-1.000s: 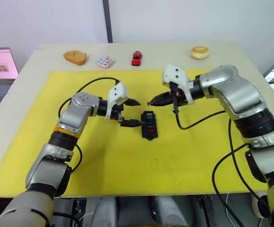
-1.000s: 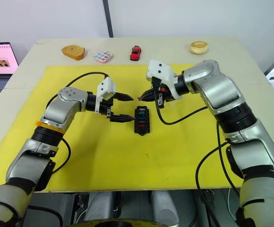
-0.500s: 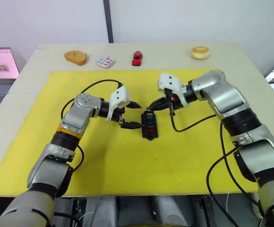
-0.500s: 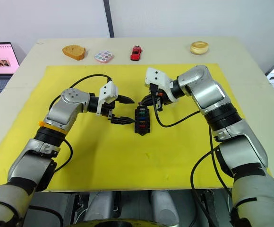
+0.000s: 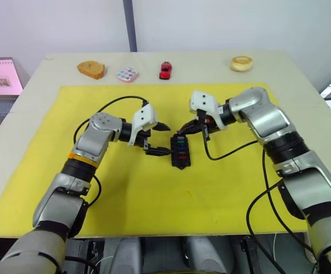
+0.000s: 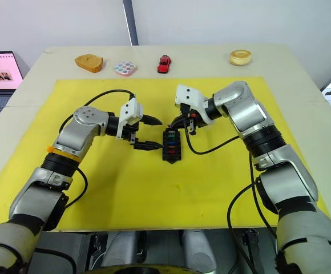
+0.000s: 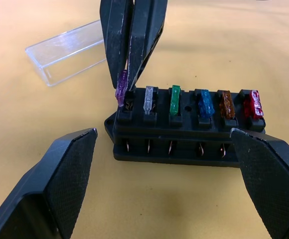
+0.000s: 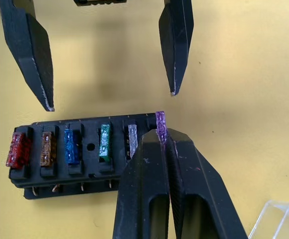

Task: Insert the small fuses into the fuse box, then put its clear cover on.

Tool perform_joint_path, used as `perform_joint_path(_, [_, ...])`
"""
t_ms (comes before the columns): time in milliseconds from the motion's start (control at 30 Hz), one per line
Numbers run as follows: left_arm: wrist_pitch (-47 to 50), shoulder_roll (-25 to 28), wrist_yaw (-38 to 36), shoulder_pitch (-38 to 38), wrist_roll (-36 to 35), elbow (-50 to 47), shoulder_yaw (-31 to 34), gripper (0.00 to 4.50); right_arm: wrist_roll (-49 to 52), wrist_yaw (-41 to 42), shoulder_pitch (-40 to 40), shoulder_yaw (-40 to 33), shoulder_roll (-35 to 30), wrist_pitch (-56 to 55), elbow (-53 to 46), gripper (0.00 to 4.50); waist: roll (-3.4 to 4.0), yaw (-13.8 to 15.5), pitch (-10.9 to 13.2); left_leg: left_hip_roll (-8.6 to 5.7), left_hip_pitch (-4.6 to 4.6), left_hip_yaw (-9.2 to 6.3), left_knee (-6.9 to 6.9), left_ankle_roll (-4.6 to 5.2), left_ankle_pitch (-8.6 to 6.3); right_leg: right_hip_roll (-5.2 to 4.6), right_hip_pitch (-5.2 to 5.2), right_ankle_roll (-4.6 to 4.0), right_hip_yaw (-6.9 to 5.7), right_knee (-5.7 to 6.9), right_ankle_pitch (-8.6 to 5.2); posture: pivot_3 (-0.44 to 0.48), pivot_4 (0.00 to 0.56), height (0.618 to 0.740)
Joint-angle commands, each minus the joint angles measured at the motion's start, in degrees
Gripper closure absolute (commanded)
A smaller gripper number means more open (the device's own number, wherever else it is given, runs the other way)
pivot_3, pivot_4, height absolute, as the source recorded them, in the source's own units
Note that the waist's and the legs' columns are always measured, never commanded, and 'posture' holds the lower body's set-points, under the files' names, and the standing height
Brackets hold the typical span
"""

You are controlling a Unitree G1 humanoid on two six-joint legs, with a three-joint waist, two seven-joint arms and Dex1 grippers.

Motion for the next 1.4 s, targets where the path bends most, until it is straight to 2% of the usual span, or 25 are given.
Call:
perform_joint_path(33, [-1.5, 0.5, -0.1, -1.1, 0.7, -0.3, 0.6, 0.02, -0.7, 0.3, -0.5, -1.7, 0.5, -1.3, -0.2, 4.5, 0.0, 0.0, 0.0, 0.0, 0.0, 0.0, 0.0, 0.0, 0.0, 0.0, 0.0, 0.0, 0.0, 0.0, 0.0, 0.0, 0.15, 0.74])
perform_joint_path(867, [-2.8, 0.6, 0.2, -0.4, 1.4, -0.4, 0.9, 0.02, -4.6, 1.6, 0.4, -0.4, 1.8, -5.3, 6.0, 4.5, 0.01, 0.0, 0.0, 0.0, 0.08, -0.01, 0.02, 0.0, 0.0, -0.01, 0.1, 0.0, 0.0, 0.01, 0.0, 0.0, 0.15, 0.74])
perform_joint_path(1300, [-2.7, 0.6, 0.4, -0.2, 1.3, -0.7, 0.9, 0.02, -4.8, 2.7, 0.1, -1.8, 2.0, -4.7, 4.8, 4.5, 0.01, 0.0, 0.0, -0.01, 0.1, -0.01, 0.03, 0.0, 0.0, 0.0, 0.11, 0.0, 0.0, 0.02, 0.0, 0.0, 0.15, 0.74])
perform_joint_path(1400, [-2.7, 0.5, 0.3, -0.2, 1.3, -0.8, 0.8, 0.0, -4.7, 2.7, 0.2, -2.1, 1.8, -4.1, 4.0, 3.54, 0.01, 0.0, 0.0, -0.01, 0.1, -0.01, 0.02, 0.0, 0.0, 0.0, 0.11, 0.0, 0.0, 0.02, 0.0, 0.0, 0.15, 0.74])
